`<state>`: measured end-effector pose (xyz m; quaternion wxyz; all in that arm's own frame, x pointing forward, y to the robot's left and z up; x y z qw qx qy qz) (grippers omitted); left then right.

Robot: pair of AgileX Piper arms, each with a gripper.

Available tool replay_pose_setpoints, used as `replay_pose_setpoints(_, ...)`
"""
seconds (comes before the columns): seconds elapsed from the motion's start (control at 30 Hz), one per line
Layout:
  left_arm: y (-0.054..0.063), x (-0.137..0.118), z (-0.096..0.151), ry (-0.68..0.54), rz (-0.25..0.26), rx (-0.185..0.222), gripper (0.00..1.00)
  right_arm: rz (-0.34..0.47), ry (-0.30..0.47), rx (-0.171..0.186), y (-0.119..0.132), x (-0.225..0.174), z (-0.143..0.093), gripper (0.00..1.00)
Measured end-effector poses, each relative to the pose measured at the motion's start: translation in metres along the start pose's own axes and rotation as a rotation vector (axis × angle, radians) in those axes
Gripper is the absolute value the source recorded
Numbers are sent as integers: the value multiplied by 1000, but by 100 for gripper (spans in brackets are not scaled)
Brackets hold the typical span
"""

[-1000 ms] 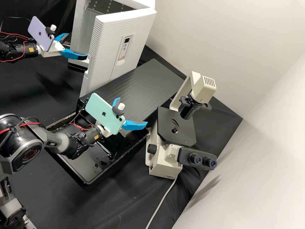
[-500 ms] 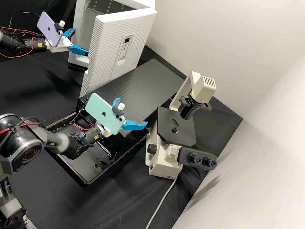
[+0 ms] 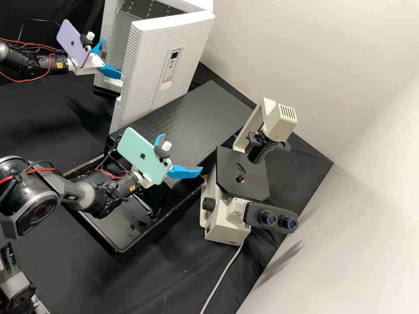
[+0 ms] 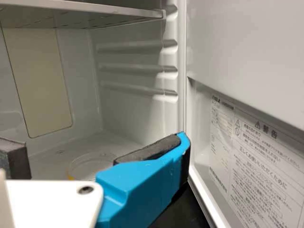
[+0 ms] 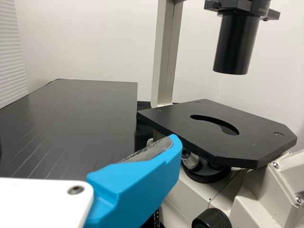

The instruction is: Open the incubator door

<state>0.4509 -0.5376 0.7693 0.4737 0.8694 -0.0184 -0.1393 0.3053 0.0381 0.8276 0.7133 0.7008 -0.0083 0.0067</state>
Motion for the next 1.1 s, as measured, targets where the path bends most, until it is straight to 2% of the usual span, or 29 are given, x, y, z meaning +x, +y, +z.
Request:
replay_pose_setpoints(0.13, 0, -7, -6, 29, 28, -37, 100, 0, 0, 0, 0, 0, 0, 100)
replay_pose_setpoints(0.2, -3, -17, -10, 34, 44, -34, 100, 0, 0, 0, 0, 0, 0, 100)
replay_pose_setpoints(0.33, -13, -33, -15, 44, 30, -37, 100, 0, 0, 0, 0, 0, 0, 100)
replay_pose_setpoints(0.57, -16, -41, -14, 23, 40, -19, 100, 0, 0, 0, 0, 0, 0, 100)
replay_pose_setpoints(0.73, -20, -56, -13, 27, 19, -22, 100, 0, 0, 0, 0, 0, 0, 100)
replay_pose_setpoints(0.97, -23, -88, -8, 0, 77, -26, 100, 0, 0, 0, 0, 0, 0, 100)
replay_pose_setpoints(1.1, -28, -104, -3, -20, 98, -23, 100, 0, 0, 0, 0, 0, 0, 100)
